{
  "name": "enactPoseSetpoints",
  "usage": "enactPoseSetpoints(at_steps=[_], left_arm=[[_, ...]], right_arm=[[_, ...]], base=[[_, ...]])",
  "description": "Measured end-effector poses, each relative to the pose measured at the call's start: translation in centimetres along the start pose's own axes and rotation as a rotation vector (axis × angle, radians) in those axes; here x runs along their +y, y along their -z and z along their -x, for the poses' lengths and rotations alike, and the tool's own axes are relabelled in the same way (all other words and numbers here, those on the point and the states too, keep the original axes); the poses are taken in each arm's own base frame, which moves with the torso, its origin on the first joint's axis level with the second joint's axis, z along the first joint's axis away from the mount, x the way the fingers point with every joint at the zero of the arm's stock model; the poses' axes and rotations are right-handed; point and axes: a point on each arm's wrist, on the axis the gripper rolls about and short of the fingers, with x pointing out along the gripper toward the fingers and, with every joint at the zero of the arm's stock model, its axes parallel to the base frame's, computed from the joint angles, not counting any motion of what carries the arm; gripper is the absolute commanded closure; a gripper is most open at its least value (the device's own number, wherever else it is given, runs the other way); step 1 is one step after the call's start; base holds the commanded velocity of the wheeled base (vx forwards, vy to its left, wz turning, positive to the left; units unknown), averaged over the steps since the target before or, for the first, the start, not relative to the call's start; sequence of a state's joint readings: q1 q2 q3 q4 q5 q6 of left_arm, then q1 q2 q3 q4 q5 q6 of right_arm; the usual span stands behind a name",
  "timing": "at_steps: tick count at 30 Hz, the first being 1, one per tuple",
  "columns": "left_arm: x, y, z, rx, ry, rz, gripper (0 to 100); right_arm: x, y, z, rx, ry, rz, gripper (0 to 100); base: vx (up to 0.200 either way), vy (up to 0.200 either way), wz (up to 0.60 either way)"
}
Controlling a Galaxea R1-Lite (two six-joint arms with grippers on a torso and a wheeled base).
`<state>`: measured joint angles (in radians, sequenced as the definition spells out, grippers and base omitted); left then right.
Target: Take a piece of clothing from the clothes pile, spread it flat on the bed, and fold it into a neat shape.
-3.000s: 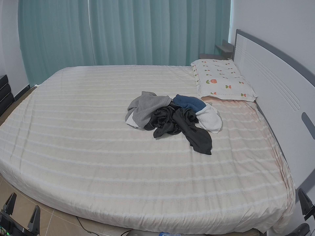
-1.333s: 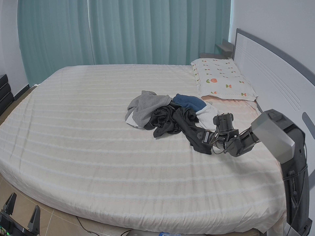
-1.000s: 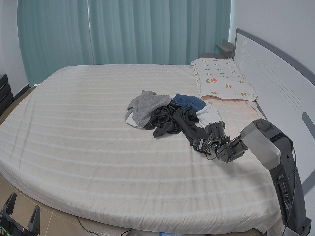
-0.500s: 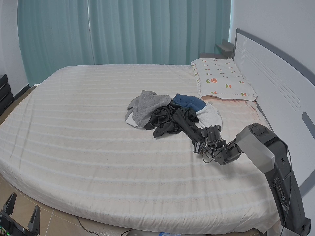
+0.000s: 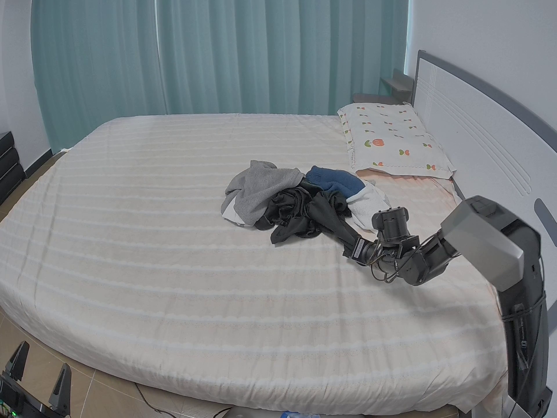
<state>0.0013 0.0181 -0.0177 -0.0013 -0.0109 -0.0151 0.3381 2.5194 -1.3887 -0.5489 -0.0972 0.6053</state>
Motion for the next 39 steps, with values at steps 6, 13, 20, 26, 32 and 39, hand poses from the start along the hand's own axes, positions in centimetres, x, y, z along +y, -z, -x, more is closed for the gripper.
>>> enactPoseSetpoints(at_steps=[6, 13, 20, 26, 32, 39], left_arm=[[0.0, 0.0, 0.0, 0.0, 0.0, 0.0, 0], [0.0, 0.0, 0.0, 0.0, 0.001, 0.0, 0], [0.0, 0.0, 0.0, 0.0, 0.002, -0.007, 0], [0.0, 0.0, 0.0, -0.001, 0.007, -0.017, 0], [0.0, -0.7, 0.1, -0.038, 0.005, 0.013, 0], [-0.2, -6.7, 0.8, -0.145, 0.053, 0.031, 0]], right_arm=[[0.7, -1.1, 6.7, -0.007, -0.134, -0.066, 100], [1.3, -1.0, 15.7, -0.087, -0.327, -0.065, 100], [1.3, 0.4, 23.5, -0.186, -0.535, -0.005, 100], [1.9, 1.4, 27.1, -0.222, -0.656, 0.042, 100], [2.3, 1.1, 28.9, -0.277, -0.727, 0.045, 100], [2.6, 1.2, 29.6, -0.289, -0.758, 0.049, 100]], base=[[0.0, 0.0, 0.0], [0.0, 0.0, 0.0], [0.0, 0.0, 0.0], [0.0, 0.0, 0.0], [0.0, 0.0, 0.0], [0.0, 0.0, 0.0]])
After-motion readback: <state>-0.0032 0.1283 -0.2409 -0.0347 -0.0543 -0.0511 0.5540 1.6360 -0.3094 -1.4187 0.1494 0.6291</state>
